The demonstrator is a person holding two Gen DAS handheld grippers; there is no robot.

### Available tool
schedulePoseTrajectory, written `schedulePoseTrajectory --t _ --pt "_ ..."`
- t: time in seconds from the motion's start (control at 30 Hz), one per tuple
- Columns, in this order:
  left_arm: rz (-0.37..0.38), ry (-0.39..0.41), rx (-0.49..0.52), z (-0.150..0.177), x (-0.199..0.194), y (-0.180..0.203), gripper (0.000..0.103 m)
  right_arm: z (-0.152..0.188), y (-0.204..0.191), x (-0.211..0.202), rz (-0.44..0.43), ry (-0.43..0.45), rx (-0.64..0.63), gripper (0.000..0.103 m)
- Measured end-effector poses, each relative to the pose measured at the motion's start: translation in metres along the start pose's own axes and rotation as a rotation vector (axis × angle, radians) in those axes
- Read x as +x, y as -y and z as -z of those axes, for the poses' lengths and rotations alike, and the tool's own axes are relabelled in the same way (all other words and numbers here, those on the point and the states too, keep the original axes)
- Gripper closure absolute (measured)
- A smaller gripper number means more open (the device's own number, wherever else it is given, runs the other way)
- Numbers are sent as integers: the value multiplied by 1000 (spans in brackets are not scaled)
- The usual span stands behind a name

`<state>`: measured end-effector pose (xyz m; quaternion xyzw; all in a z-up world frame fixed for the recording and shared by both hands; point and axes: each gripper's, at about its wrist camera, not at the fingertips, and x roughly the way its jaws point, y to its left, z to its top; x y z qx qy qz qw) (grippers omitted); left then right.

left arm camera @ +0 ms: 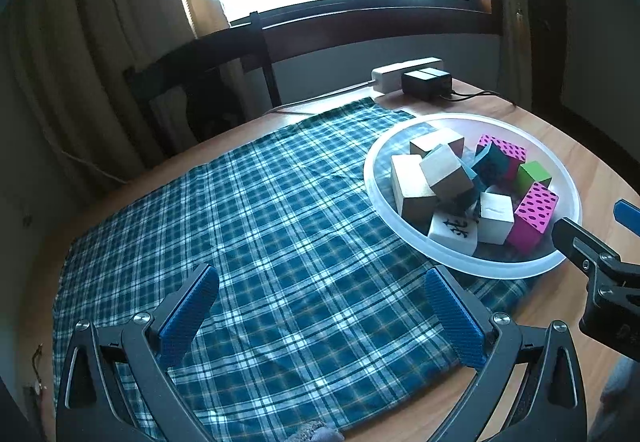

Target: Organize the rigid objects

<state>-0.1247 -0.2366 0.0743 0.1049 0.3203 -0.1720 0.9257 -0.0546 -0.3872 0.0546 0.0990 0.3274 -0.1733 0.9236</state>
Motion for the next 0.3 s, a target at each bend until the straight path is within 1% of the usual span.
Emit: schedulePoseTrajectory --t 0.3 --pt "31 -1 3 1 -1 0 0 1 -1 2 -5 -7 1 1"
